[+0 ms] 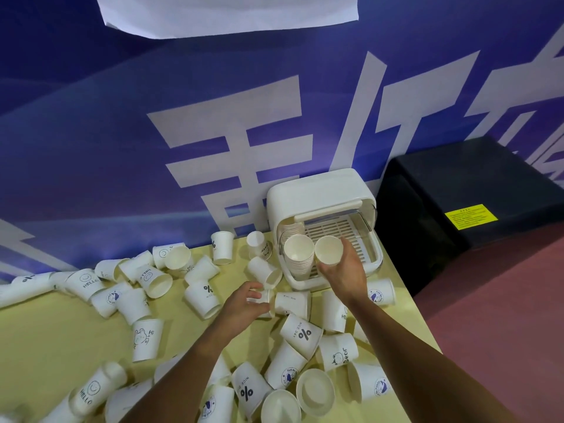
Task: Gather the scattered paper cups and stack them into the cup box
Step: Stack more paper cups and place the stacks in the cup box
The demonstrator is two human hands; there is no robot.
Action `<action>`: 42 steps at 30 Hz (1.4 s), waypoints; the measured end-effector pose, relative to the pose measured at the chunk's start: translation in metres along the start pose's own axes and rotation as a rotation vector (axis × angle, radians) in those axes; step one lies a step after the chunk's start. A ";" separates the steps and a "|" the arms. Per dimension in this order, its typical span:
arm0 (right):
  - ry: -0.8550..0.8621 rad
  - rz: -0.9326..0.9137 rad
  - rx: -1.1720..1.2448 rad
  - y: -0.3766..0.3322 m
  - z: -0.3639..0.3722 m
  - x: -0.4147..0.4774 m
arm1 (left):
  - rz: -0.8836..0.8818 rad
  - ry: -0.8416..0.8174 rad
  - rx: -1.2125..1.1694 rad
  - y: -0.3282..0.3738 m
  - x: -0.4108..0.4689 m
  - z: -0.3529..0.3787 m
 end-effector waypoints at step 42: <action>-0.852 -0.543 -0.393 -0.247 0.491 -0.218 | -0.399 0.625 -0.305 -0.385 -0.147 -0.346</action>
Point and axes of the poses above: each hand's wrist, its own x-axis towards the middle knuckle, its own z-axis out of the palm, y = z × x, the point moved 4 cm from there along x, towards the middle knuckle, and after that the axes turned 14 degrees about x, right-handed, at the moved point
